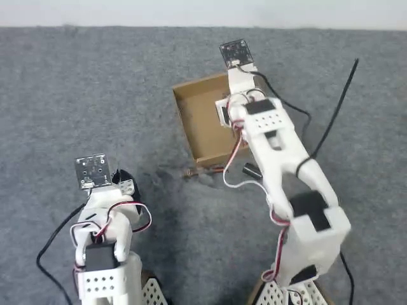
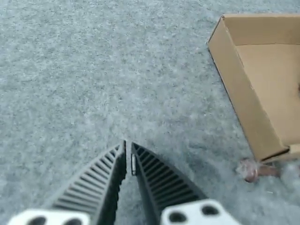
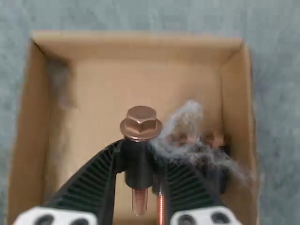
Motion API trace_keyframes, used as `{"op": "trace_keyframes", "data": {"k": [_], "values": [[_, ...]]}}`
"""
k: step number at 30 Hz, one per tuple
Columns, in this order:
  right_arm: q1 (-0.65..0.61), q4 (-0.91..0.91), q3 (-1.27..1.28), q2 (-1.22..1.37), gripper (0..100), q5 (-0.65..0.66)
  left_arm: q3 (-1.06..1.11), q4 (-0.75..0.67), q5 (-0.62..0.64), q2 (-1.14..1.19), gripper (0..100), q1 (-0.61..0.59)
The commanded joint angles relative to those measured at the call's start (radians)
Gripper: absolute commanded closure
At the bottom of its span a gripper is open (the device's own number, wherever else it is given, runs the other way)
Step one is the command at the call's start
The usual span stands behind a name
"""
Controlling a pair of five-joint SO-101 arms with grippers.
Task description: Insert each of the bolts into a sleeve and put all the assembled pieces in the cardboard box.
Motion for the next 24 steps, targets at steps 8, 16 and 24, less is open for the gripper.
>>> {"op": "trace_keyframes", "data": {"k": [8, 16, 24], "values": [[-0.012, 0.371, -0.39, 0.196, 99.2, 0.02, -0.015, 0.003, -0.06, -0.017, 99, -0.005], [-0.013, 0.424, -0.477, 0.28, 99.1, 0.02, -0.015, 0.003, -0.06, -0.017, 99, -0.005], [-0.038, 0.426, -0.483, 0.275, 85.9, 0.018, -0.015, 0.003, -0.061, -0.017, 99, -0.006]]}}
